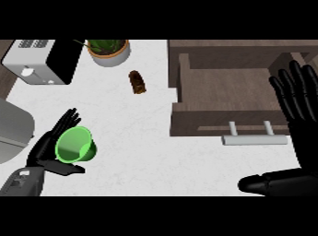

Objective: Pick up the cup, place it into the drawer and close the drawer

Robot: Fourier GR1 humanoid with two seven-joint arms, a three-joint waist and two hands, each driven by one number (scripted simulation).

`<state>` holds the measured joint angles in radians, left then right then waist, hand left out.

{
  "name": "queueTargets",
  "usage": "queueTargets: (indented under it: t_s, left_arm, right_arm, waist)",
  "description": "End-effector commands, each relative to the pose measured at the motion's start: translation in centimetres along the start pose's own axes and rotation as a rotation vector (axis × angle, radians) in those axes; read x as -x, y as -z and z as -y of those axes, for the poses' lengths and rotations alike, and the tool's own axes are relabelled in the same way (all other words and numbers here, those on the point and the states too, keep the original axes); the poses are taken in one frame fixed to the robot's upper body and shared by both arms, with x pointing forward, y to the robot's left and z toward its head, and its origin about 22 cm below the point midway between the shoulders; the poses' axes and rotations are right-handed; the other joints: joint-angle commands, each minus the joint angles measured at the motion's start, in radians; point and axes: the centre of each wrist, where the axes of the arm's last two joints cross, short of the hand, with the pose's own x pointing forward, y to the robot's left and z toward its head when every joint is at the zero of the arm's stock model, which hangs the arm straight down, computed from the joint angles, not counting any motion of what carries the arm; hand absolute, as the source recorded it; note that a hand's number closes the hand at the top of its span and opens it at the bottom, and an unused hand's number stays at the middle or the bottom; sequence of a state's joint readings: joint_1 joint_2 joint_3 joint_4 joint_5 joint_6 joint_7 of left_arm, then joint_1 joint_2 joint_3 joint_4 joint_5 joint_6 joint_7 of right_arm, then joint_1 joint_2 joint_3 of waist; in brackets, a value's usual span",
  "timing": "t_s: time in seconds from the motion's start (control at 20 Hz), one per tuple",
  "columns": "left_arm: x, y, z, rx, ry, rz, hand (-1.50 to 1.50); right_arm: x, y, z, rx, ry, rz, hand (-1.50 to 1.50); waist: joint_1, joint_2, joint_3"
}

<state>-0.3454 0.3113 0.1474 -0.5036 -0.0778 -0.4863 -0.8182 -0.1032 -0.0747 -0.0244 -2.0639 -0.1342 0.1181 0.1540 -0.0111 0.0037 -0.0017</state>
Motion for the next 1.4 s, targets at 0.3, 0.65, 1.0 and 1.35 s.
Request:
queueTargets:
  t_s: [0.3,0.65,1.0,1.35]
  left_arm:
    - [-0.1,2.8,0.8,0.046,-0.154,0.098,-1.50]
    - [2.0,0.5,2.1,0.103,-0.245,0.076,-1.50]
    - [1.5,1.5,2.2,0.150,-0.346,0.100,-1.50]
    - [0.5,3.2,3.0,0.212,-0.368,0.201,1.50]
  right_arm:
    - [-1.0,-0.6,0.2,-0.018,0.020,0.017,-1.50]
    - [-1.1,-0.4,0.4,-0.015,-0.001,-0.017,-1.50]
    - [-0.6,-0.3,-0.5,0.009,0.005,0.012,-1.50]
    - [-1.4,0.1,0.1,0.016,-0.010,0.010,-1.50]
  waist:
    - [-0.011,0.002,-0.001]
    - [-0.007,0.001,-0.001]
    - [-0.009,0.003,-0.002]
    - [-0.003,-0.001,-0.001]
